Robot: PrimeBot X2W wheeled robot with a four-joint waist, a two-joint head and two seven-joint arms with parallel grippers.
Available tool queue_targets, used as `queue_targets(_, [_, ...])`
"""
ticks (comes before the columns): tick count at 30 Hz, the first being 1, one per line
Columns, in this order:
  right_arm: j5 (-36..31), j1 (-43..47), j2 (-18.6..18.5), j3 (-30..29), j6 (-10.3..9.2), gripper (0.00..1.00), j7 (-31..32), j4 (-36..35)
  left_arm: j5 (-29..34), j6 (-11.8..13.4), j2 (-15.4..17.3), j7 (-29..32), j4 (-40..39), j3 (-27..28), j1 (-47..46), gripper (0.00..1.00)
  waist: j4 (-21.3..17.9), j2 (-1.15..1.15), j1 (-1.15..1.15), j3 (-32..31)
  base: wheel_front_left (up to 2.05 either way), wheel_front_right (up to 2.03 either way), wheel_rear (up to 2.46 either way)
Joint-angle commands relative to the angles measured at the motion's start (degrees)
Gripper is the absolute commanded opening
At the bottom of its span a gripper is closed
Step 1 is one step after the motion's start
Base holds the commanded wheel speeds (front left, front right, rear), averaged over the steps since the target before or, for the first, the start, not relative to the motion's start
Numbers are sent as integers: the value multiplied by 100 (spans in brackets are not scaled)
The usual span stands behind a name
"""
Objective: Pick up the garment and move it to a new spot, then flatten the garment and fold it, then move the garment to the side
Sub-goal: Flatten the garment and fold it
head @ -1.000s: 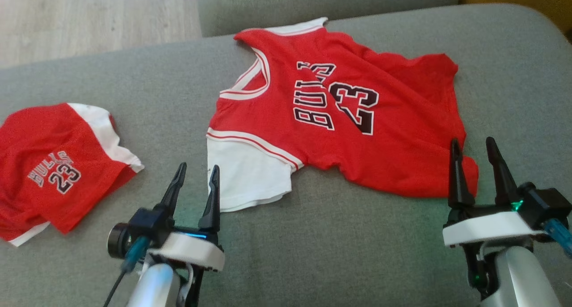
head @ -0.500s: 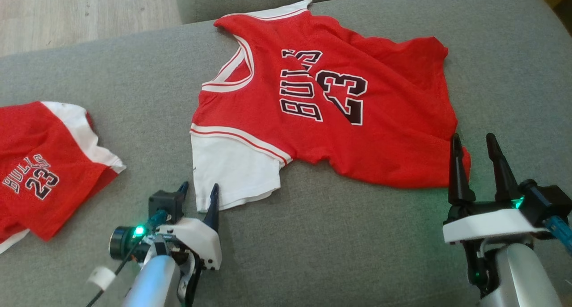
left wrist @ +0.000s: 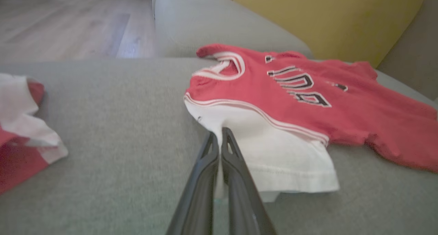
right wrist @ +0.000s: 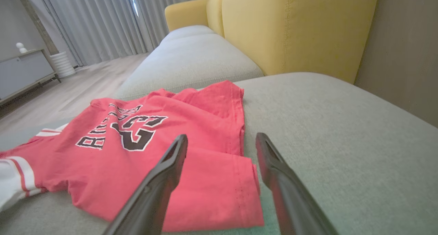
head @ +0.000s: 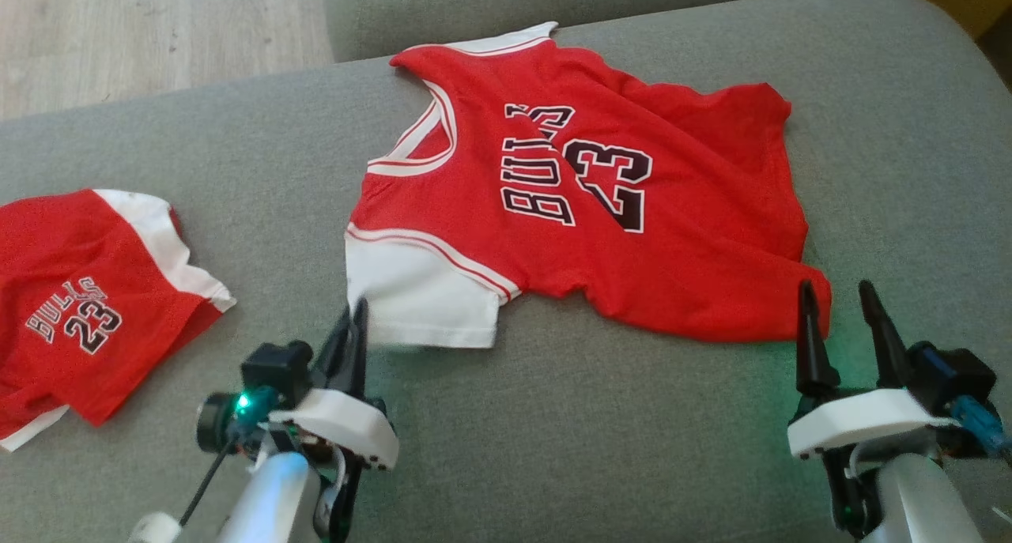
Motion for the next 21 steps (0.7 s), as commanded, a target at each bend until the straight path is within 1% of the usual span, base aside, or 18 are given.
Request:
queue_targets(1, [-63,-272,-20,92,-5,100,14,-91,-20,22,78,-160,-264,229,-179,0,12,0,0,-7,0,0,0])
queue_targets(4, [61,-291,-20,-63,-5,100,239,229,-11,48,118,-486,-493,275,-180,0,58,0,0,-13,0,0,0])
queue_targets(9, [116,-406,-20,-214,-5,100,542,704,-18,104,117,-761,-779,328,-158,0,128,0,0,11,0,0,0])
queue_targets(14, [32,-565,-20,-186,-5,100,748,1089,-36,153,97,-900,-1024,381,-122,0,186,0,0,22,0,0,0])
queue_targets(21, [-161,-739,-20,-202,-5,100,1004,1590,-44,131,71,-942,-1134,348,-116,0,287,0,0,34,0,0,0])
